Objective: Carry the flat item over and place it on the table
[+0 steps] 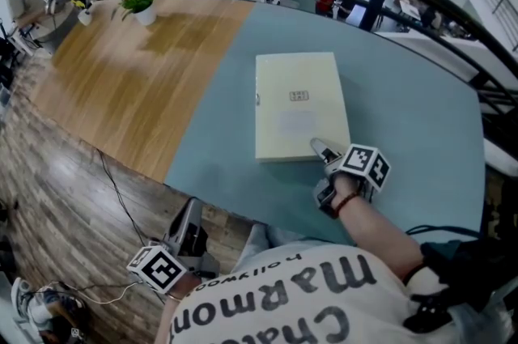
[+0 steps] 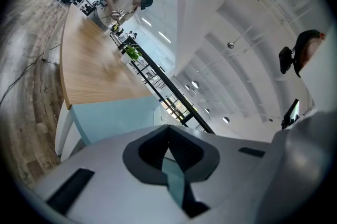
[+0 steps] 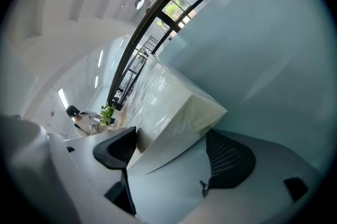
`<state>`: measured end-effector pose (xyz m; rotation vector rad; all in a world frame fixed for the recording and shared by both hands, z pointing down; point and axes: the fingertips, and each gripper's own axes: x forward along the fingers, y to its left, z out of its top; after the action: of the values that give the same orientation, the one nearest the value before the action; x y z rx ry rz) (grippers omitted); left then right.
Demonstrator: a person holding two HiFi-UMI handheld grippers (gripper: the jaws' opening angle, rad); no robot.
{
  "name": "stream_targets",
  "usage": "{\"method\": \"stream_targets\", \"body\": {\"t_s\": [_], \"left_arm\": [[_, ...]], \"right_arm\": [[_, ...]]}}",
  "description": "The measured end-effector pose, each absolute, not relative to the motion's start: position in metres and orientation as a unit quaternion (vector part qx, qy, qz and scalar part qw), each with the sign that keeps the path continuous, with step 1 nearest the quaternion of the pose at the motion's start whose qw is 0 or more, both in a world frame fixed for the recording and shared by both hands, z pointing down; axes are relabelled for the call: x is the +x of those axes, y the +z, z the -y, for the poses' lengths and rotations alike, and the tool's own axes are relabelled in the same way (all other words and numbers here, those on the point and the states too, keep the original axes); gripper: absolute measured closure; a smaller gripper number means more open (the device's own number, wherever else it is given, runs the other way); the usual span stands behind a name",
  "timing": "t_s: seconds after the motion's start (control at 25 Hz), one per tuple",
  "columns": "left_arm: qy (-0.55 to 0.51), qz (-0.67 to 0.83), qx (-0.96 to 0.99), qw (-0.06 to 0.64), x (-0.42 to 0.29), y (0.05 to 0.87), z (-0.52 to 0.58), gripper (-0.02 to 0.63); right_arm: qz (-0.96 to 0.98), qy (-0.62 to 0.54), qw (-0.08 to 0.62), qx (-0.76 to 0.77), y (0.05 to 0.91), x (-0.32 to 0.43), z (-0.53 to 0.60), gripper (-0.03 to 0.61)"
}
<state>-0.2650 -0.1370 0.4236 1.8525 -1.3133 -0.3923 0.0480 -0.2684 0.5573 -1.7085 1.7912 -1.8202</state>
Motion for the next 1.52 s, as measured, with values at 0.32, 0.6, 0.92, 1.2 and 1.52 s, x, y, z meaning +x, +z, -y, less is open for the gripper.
{"method": "stream_targets", "body": {"t_s": [0.32, 0.6, 0.92, 1.2, 1.52], "left_arm": [[-0.157, 0.522, 0.734, 0.405, -0.265, 0.421, 0.133, 0.611], [-0.158, 0.527, 0.731, 0.405, -0.266, 0.422, 0.129, 0.612], [-0.156, 0.526, 0.731, 0.405, -0.262, 0.423, 0.130, 0.612], [-0.156, 0.521, 0.740, 0.396, -0.257, 0.419, 0.129, 0.612], [-0.159, 0.518, 0.756, 0.368, -0.251, 0.402, 0.116, 0.612]], "right_arm": [[-0.586, -0.567, 0.017, -0.579, 0.556, 0.054, 0.266, 0.176], [-0.610, -0.529, -0.028, -0.590, 0.557, 0.056, 0.265, 0.176], [-0.640, -0.476, -0.052, -0.601, 0.553, 0.069, 0.271, 0.176], [-0.669, -0.418, -0.097, -0.607, 0.546, 0.076, 0.270, 0.176], [-0.691, -0.353, -0.162, -0.610, 0.542, 0.095, 0.259, 0.178]]}}
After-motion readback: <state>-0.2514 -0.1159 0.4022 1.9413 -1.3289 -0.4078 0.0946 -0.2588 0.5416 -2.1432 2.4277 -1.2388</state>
